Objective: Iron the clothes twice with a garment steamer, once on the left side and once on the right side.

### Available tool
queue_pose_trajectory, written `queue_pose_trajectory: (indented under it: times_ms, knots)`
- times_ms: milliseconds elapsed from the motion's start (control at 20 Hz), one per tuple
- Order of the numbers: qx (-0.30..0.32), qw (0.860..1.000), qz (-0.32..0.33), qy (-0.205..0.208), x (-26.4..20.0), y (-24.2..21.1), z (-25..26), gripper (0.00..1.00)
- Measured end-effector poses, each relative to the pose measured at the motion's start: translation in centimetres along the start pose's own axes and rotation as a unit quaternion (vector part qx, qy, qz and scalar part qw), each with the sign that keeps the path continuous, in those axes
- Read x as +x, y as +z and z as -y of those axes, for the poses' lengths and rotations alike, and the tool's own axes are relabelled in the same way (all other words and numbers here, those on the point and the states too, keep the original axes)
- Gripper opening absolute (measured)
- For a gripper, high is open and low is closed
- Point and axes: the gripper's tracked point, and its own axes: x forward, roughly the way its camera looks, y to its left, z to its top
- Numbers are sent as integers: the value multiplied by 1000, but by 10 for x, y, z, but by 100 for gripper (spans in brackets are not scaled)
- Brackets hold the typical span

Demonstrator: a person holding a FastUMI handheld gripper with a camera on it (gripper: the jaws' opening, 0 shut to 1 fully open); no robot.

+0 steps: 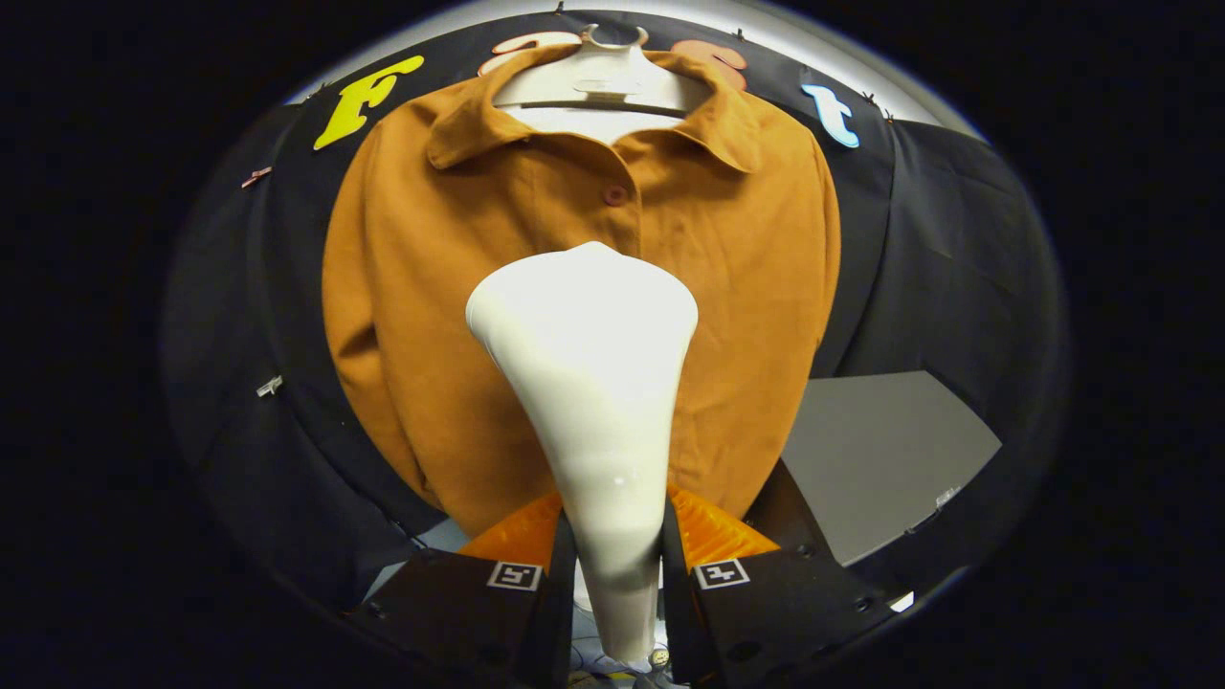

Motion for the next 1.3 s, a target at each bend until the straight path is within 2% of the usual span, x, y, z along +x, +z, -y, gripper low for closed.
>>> queue_pose_trajectory:
  times_ms: [500,850,1300]
  knots:
    - [-12,999,35,-3,16,53,-40,43]
    - [-28,999,20,-30,29,46,-44,43]
    - [-23,999,5,-41,41,30,-45,43]
